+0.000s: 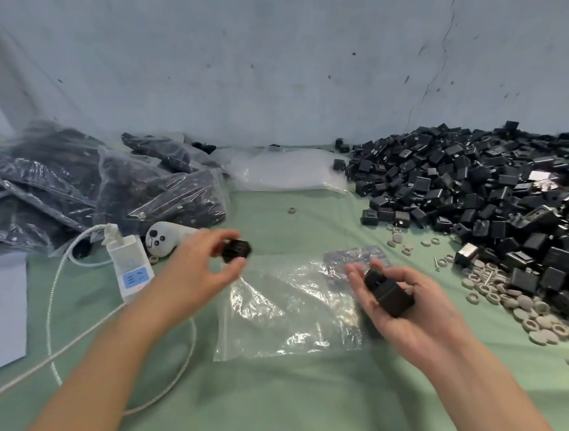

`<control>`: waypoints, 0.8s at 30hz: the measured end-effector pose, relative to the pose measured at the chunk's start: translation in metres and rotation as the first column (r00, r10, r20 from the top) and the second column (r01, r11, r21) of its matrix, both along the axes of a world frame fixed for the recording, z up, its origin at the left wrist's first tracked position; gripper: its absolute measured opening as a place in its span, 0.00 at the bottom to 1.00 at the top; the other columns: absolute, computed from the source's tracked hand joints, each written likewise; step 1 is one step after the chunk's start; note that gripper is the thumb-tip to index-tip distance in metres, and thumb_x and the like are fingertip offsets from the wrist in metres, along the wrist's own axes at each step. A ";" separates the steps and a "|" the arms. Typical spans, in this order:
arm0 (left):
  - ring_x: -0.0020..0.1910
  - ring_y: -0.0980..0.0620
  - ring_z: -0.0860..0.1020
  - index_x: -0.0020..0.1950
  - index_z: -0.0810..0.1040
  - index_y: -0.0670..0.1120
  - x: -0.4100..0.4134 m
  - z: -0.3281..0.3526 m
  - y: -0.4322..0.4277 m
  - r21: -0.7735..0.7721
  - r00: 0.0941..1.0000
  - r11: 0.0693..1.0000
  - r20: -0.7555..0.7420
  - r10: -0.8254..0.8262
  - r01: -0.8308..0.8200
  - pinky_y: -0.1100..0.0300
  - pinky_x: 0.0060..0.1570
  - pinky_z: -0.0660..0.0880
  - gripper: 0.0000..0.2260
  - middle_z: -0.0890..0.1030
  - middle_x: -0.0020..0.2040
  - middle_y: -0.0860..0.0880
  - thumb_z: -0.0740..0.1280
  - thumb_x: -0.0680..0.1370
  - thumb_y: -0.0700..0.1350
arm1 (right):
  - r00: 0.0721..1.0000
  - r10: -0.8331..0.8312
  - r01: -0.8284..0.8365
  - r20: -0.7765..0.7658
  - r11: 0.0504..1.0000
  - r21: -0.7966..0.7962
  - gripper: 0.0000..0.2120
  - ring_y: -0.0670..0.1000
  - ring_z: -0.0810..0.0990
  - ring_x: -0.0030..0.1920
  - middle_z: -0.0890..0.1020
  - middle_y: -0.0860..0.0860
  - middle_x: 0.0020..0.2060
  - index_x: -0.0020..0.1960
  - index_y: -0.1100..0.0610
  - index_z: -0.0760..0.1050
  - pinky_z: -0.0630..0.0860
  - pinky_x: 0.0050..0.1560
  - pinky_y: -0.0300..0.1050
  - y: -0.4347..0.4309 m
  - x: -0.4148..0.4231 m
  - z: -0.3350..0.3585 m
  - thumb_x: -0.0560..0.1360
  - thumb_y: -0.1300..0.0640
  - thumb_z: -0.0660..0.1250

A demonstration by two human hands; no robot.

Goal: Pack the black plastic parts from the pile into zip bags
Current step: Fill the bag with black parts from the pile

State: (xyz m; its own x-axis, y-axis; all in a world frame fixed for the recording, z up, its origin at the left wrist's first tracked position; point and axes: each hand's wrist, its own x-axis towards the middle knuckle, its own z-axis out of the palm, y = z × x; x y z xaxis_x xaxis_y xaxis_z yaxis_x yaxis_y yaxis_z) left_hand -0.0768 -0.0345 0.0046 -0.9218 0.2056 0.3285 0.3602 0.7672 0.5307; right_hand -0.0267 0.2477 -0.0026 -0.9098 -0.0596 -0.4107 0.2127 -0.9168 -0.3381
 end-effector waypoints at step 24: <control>0.50 0.68 0.80 0.51 0.82 0.62 -0.007 -0.042 0.069 0.143 0.848 0.942 0.410 -0.336 0.303 0.75 0.47 0.73 0.08 0.82 0.51 0.65 0.70 0.75 0.50 | 0.994 0.068 -0.003 -0.085 0.795 0.607 0.12 0.52 0.86 0.37 0.80 0.61 0.51 0.61 0.61 0.73 0.81 0.33 0.42 0.027 -0.065 -0.014 0.80 0.65 0.58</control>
